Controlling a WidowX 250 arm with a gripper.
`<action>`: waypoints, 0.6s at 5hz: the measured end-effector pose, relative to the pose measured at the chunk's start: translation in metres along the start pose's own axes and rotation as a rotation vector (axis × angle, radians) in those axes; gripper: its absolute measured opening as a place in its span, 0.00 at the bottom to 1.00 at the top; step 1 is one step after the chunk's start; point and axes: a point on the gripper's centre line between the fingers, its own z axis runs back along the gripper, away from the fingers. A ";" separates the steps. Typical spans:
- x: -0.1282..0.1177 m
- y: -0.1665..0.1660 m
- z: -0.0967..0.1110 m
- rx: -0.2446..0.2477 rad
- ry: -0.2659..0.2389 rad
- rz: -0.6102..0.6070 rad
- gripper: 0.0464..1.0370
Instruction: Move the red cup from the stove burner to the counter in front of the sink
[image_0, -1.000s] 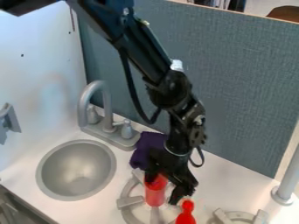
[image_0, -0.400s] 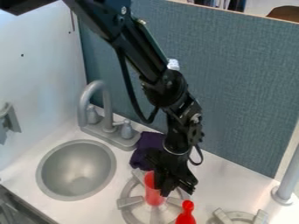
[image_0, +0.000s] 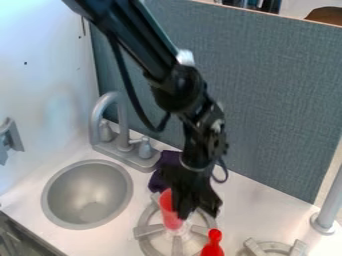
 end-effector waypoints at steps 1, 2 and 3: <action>-0.011 0.005 0.024 0.002 -0.065 0.018 0.03; -0.028 0.013 0.034 0.026 -0.068 0.026 0.03; -0.048 0.049 0.020 0.022 -0.020 0.132 0.03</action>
